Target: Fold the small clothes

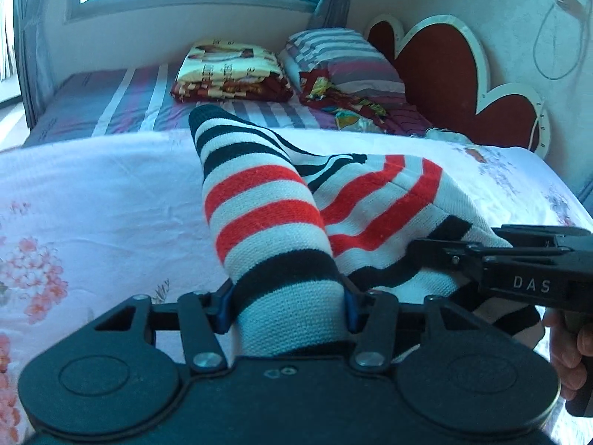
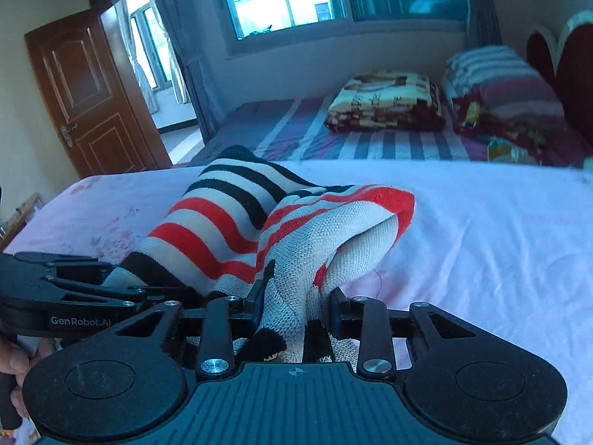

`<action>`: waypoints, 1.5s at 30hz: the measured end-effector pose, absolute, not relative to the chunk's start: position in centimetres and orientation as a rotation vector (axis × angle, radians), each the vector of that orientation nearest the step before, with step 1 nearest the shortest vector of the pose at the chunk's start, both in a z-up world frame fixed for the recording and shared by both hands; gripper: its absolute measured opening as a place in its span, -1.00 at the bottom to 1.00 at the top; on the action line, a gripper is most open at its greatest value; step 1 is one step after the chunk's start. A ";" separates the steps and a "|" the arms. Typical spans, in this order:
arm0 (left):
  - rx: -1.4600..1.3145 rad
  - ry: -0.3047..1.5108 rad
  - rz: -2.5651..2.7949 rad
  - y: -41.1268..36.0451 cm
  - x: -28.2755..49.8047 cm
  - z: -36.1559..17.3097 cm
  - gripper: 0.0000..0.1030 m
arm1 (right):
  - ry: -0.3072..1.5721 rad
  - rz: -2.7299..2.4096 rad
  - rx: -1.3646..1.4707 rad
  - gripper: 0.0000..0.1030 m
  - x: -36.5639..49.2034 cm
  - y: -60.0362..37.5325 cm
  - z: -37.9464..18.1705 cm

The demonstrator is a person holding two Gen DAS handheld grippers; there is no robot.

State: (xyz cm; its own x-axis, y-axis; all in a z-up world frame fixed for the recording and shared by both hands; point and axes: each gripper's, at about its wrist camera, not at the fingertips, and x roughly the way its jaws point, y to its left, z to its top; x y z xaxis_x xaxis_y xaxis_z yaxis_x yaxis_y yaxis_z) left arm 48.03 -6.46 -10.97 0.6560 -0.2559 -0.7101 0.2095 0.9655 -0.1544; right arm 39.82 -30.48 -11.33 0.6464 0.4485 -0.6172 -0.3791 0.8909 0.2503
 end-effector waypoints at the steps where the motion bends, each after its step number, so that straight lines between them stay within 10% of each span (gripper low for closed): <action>1: -0.051 0.803 -0.268 -6.5 47.6 -10.5 -0.02 | 0.718 0.468 0.087 -0.36 39.2 -30.3 -10.9; 31: -0.102 0.841 -0.137 22.1 42.0 -11.6 0.00 | 0.762 0.626 -0.019 -0.36 35.6 6.4 -13.6; 38: -0.309 0.839 -0.180 26.4 42.2 -16.0 0.58 | 0.887 0.589 0.208 -0.33 37.9 3.4 -19.6; 45: -0.309 0.807 -0.215 29.4 39.8 -13.9 0.54 | 0.840 0.533 0.201 0.24 38.0 0.3 -17.4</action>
